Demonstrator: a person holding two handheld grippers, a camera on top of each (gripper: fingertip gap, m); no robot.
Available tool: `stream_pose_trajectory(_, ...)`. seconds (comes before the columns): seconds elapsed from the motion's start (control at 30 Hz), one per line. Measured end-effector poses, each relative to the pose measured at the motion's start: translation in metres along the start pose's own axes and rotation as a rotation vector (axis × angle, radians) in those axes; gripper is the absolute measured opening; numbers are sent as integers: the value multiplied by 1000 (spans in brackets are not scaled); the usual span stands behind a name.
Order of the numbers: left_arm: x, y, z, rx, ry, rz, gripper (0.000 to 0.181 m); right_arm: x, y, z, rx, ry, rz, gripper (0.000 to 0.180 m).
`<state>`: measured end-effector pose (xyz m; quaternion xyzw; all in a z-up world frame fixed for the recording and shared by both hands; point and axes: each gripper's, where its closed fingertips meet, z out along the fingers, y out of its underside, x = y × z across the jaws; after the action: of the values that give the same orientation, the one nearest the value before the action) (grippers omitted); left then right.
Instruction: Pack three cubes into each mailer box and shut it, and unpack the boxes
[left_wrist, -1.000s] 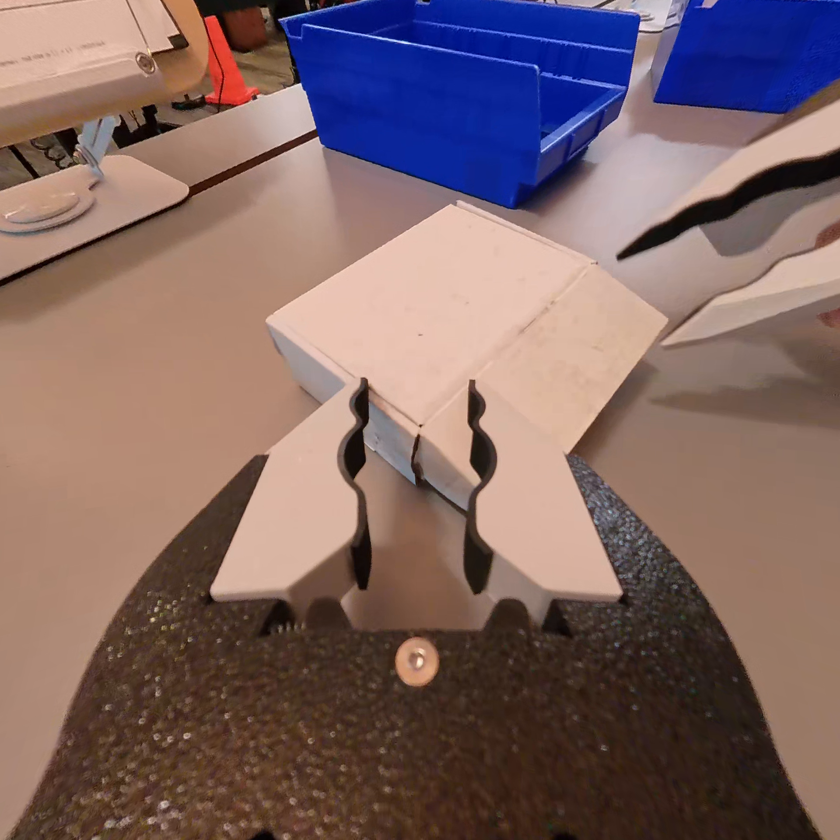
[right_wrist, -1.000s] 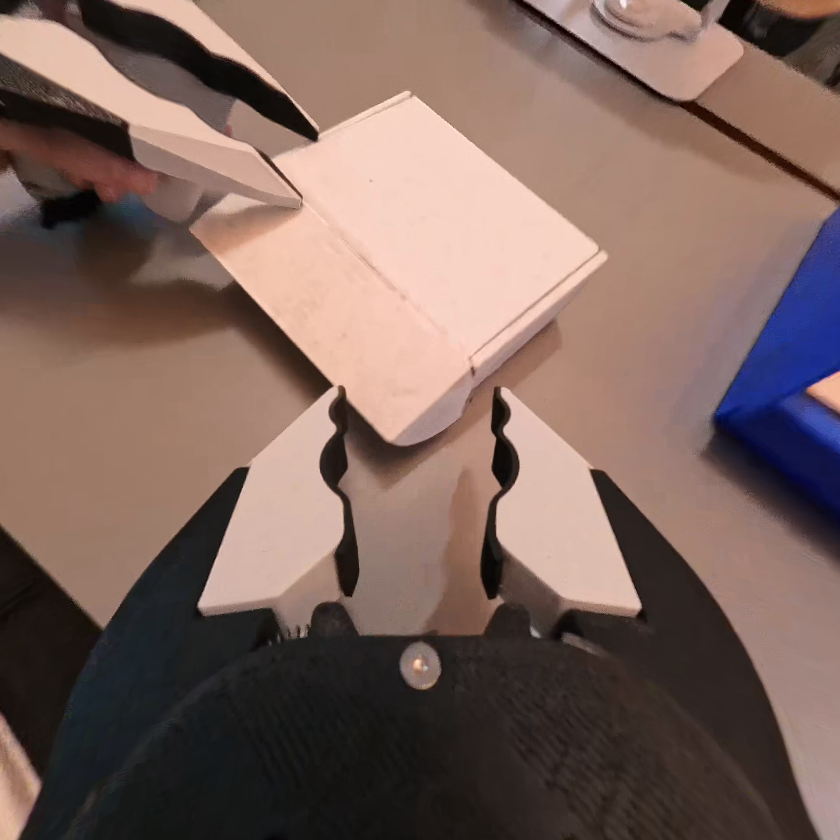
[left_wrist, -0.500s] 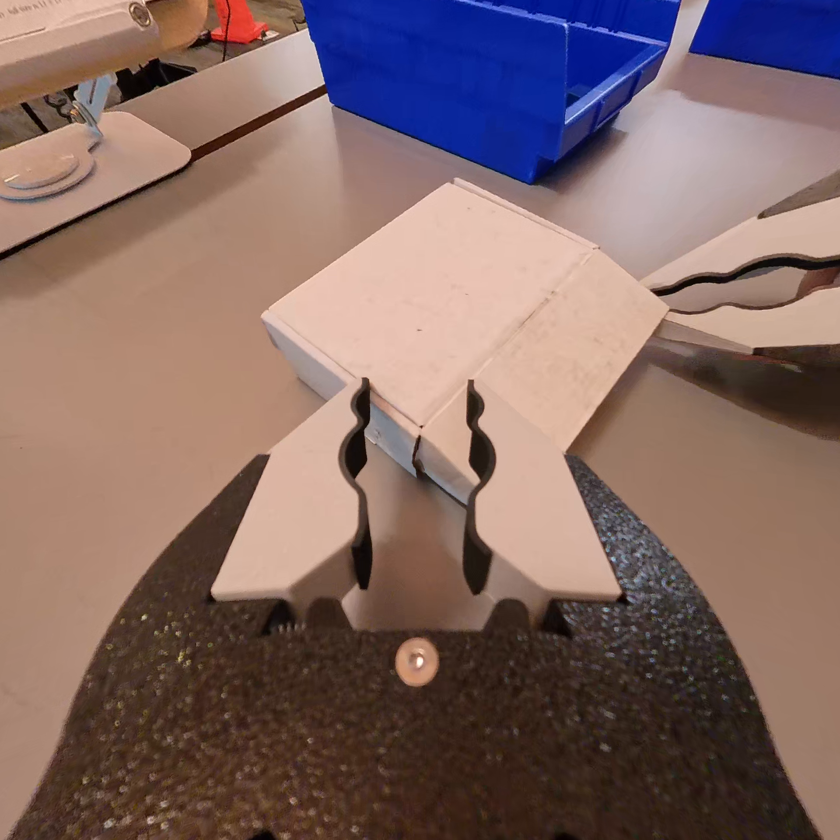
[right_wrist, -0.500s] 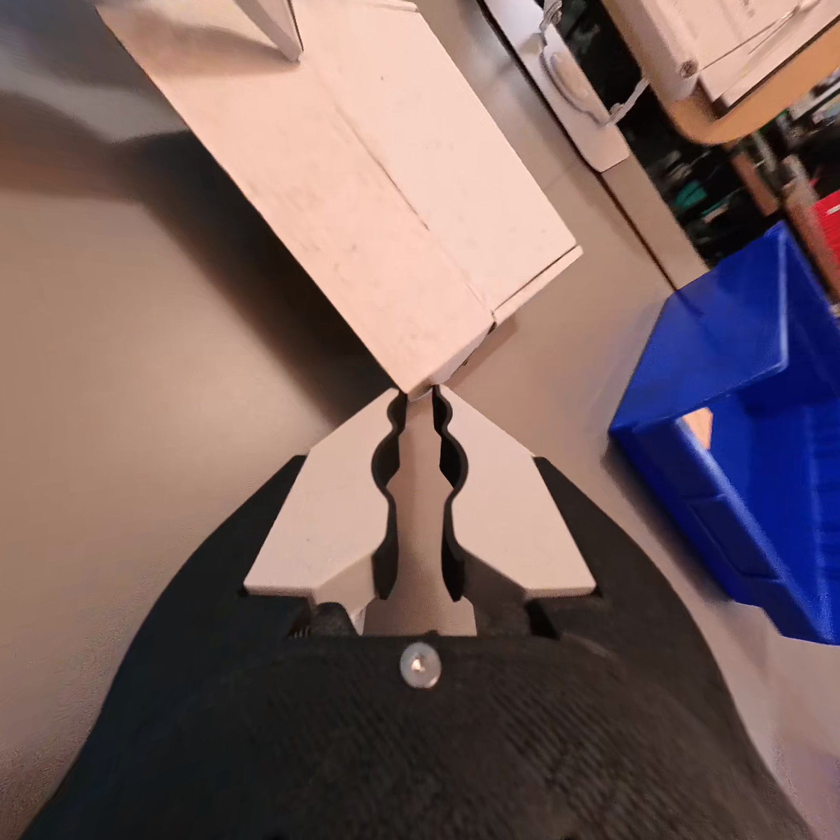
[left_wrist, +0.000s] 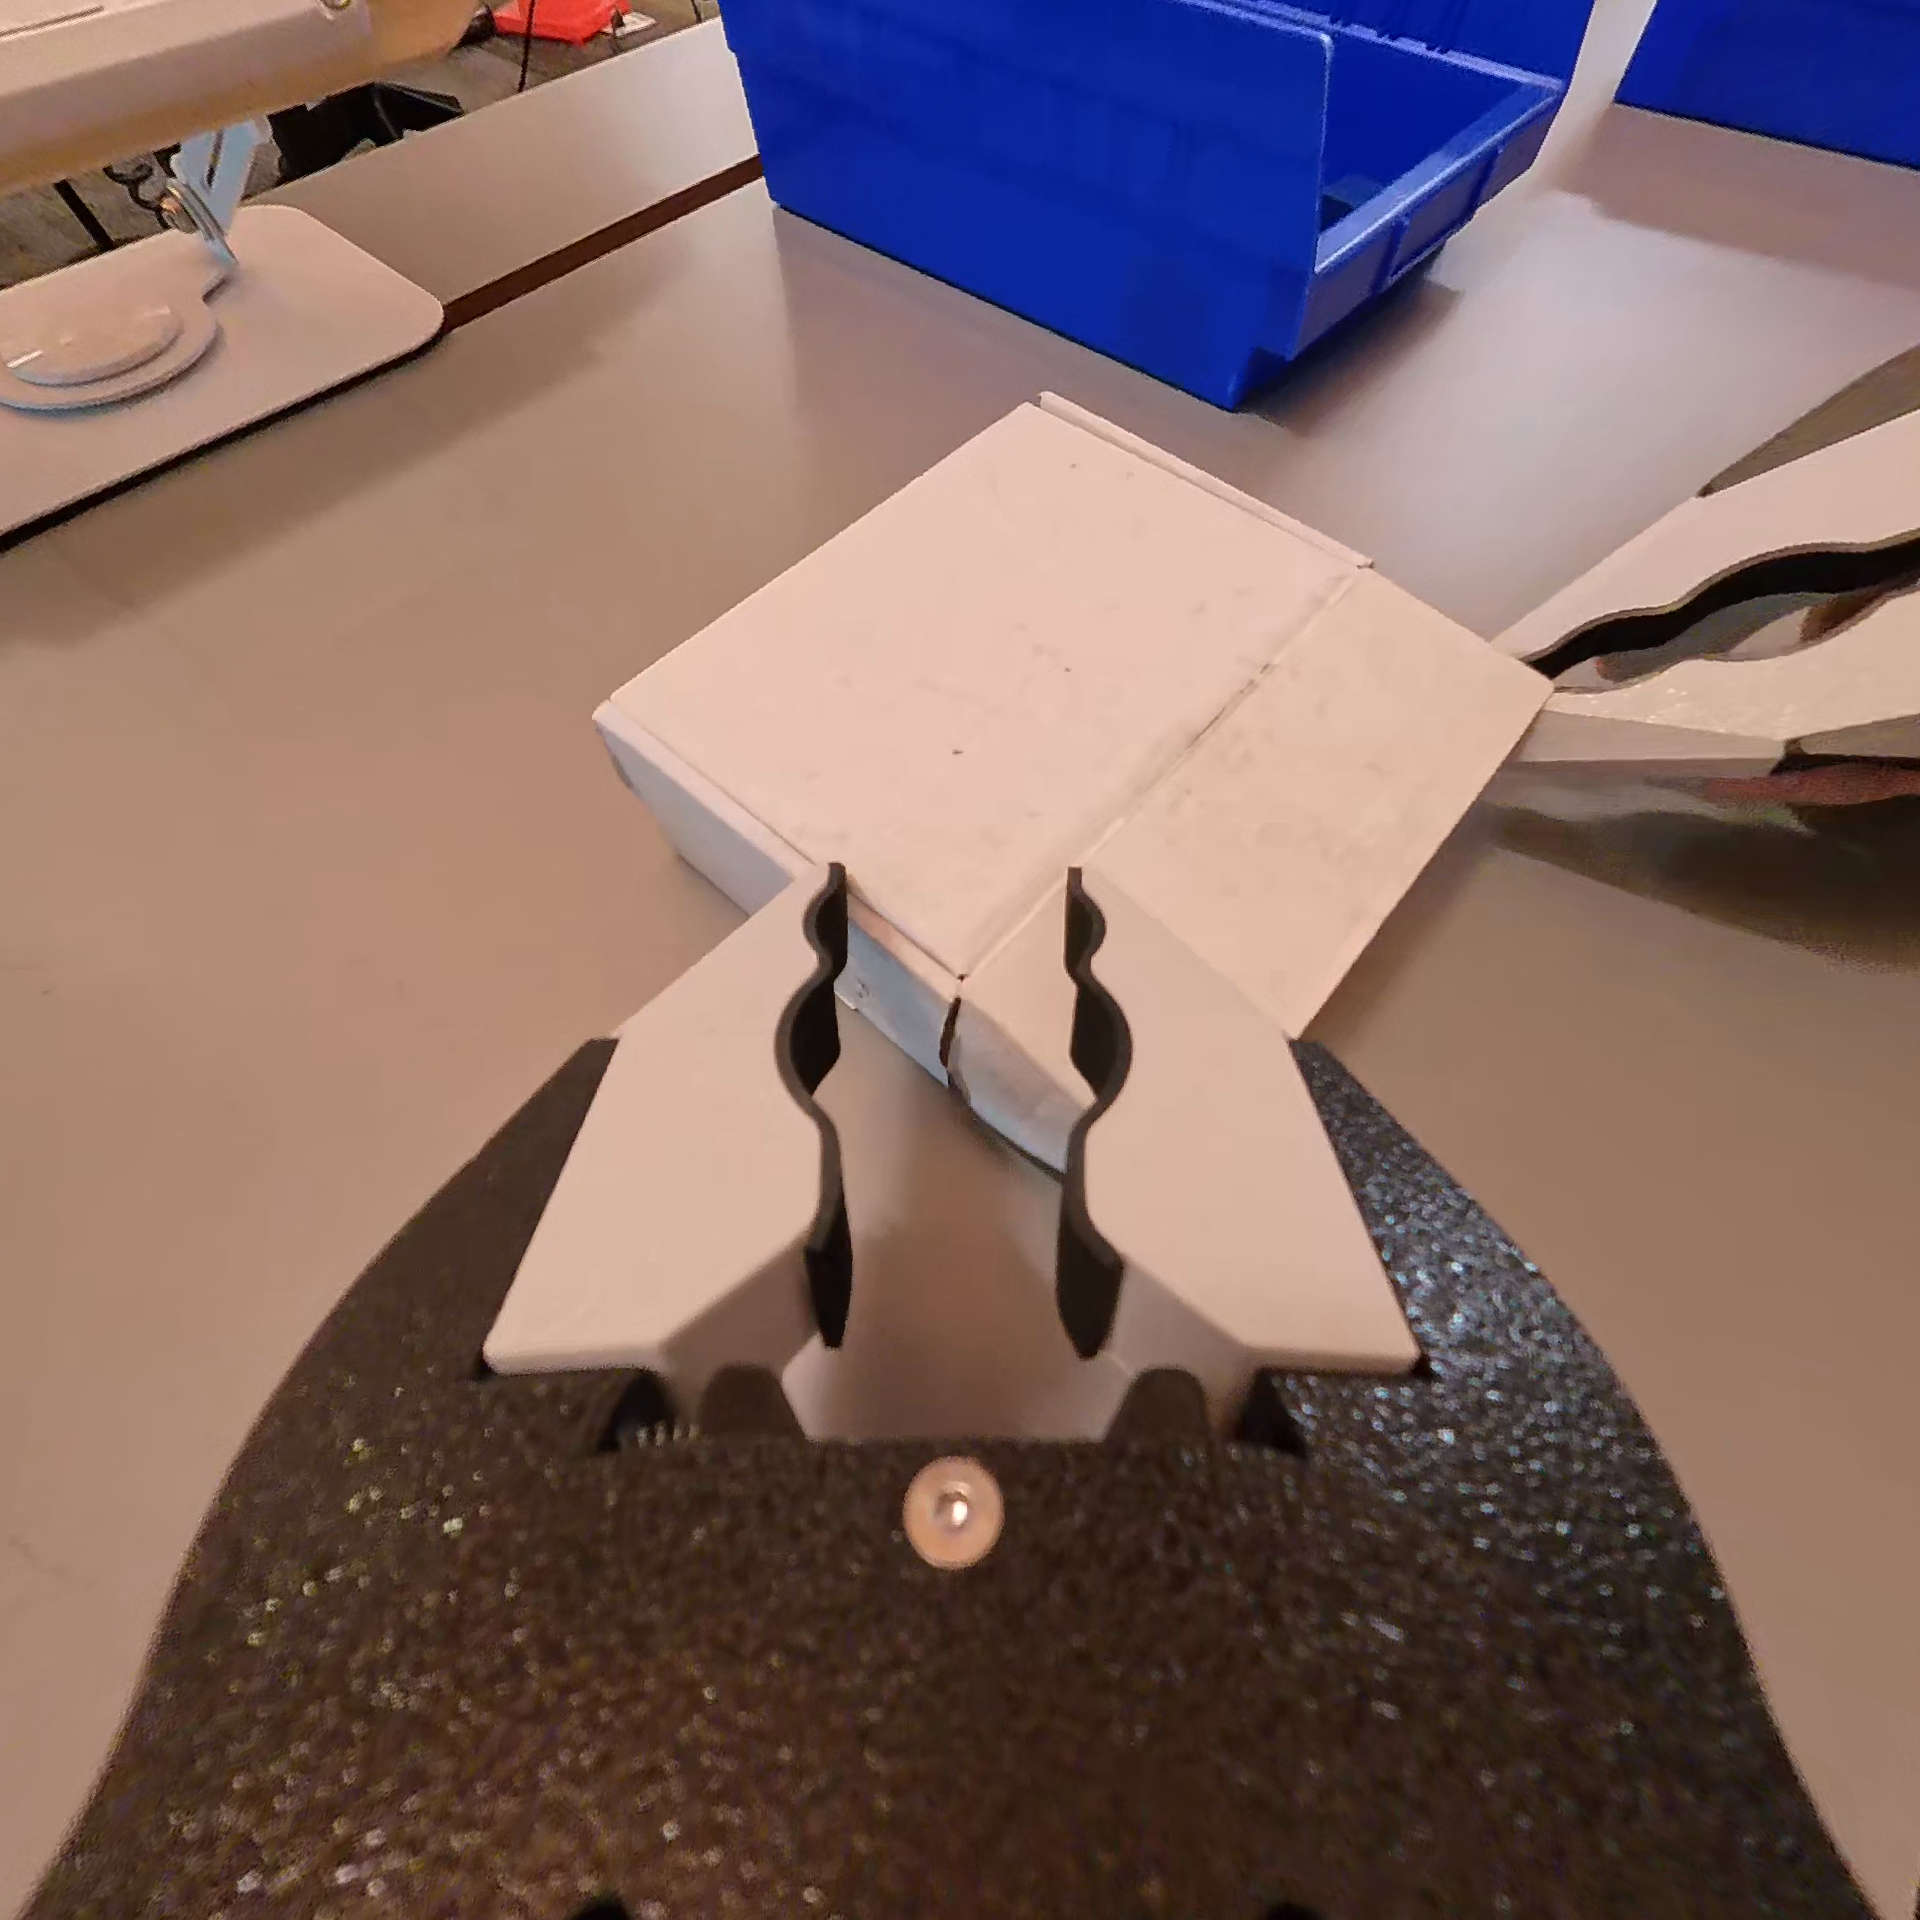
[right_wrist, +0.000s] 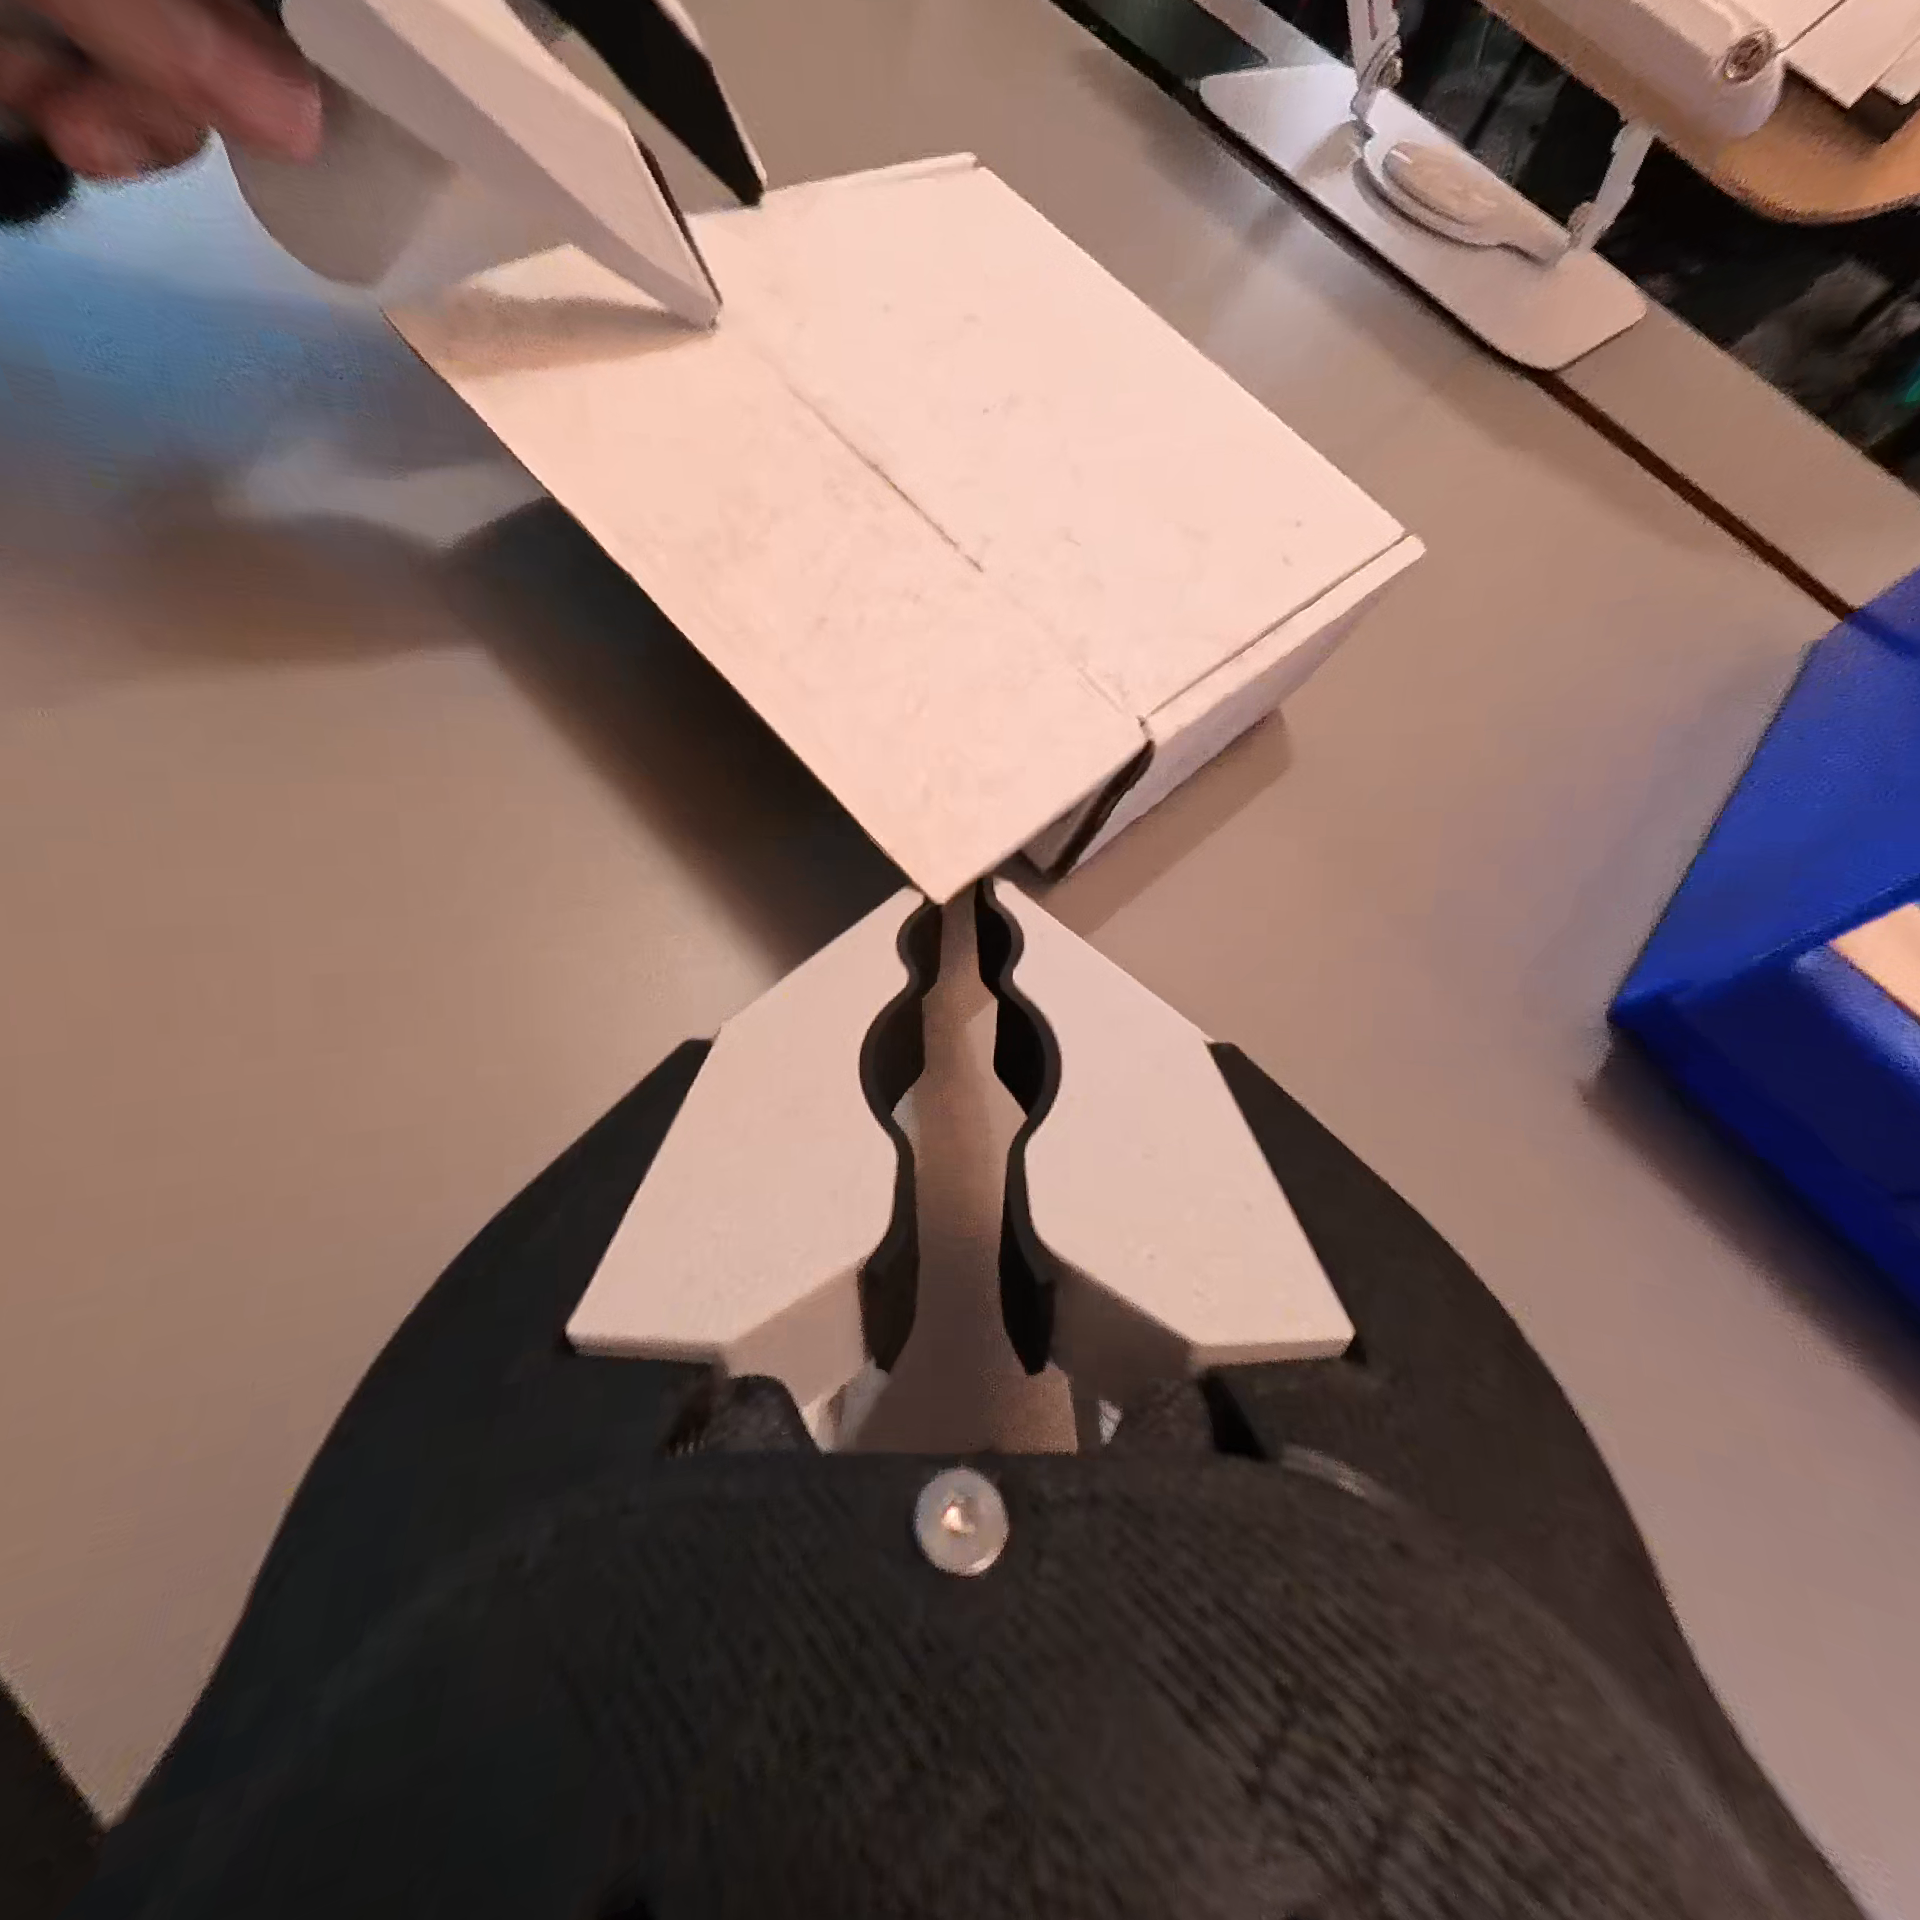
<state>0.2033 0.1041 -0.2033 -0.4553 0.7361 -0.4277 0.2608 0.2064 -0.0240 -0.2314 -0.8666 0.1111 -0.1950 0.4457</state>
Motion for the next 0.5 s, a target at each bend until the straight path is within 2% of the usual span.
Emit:
stream_pose_trajectory(0.03,0,0,0,0,-2,-1,39,0,-1,0,5,-11,18,5)
stream_pose_trajectory(0.2,0,0,0,3,-8,4,38,10,6,0,-33,35,-22,12)
stream_pose_trajectory(0.33,0,0,0,0,-12,5,38,11,17,-8,-76,-36,-69,52)
stream_pose_trajectory(0.4,0,0,0,-4,-13,5,38,19,12,-19,-34,-69,19,55)
stream_pose_trajectory(0.5,0,0,0,-5,-14,9,38,23,-14,-33,128,-222,233,64)
